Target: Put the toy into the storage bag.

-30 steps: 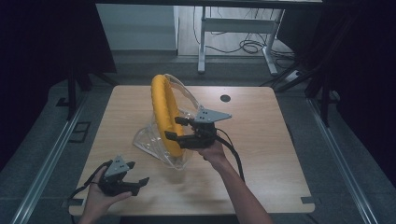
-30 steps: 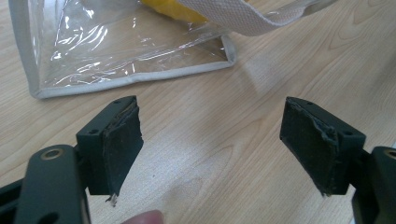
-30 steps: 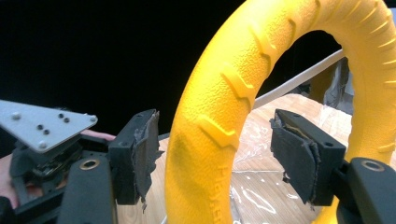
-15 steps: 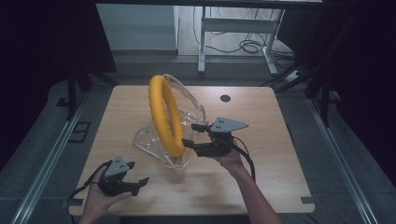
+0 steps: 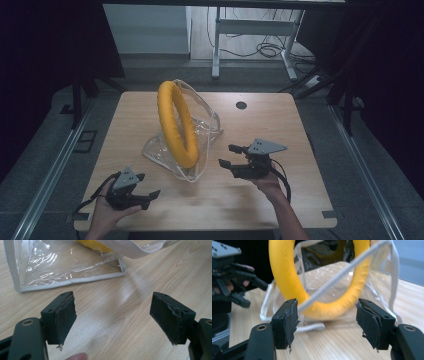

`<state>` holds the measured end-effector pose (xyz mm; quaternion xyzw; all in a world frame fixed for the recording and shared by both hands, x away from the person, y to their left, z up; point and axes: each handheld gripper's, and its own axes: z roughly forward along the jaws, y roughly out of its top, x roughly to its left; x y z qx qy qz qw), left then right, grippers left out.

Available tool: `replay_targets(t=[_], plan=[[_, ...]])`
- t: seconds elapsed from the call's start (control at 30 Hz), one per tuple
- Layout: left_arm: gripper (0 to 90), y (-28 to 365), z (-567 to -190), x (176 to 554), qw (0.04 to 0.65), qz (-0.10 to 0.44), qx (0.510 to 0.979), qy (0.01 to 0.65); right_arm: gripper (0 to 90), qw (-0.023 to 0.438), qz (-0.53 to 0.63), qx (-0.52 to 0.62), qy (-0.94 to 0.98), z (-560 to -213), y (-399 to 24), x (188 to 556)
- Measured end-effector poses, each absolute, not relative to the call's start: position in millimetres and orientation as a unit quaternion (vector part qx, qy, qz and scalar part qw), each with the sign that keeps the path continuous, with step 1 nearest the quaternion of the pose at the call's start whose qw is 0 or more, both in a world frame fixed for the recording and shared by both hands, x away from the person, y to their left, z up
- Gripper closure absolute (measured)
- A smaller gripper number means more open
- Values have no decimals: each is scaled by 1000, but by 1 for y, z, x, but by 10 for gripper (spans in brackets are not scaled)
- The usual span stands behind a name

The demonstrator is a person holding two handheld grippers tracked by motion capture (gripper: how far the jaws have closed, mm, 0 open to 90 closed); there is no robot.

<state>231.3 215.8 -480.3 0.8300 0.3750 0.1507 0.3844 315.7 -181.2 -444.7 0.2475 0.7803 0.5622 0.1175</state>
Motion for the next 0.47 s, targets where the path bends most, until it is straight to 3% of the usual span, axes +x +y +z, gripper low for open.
replay_targets(t=[0.47], plan=[[206, 215, -481, 231, 383, 150, 831, 375, 343, 129, 545, 257, 787, -454, -189, 311]])
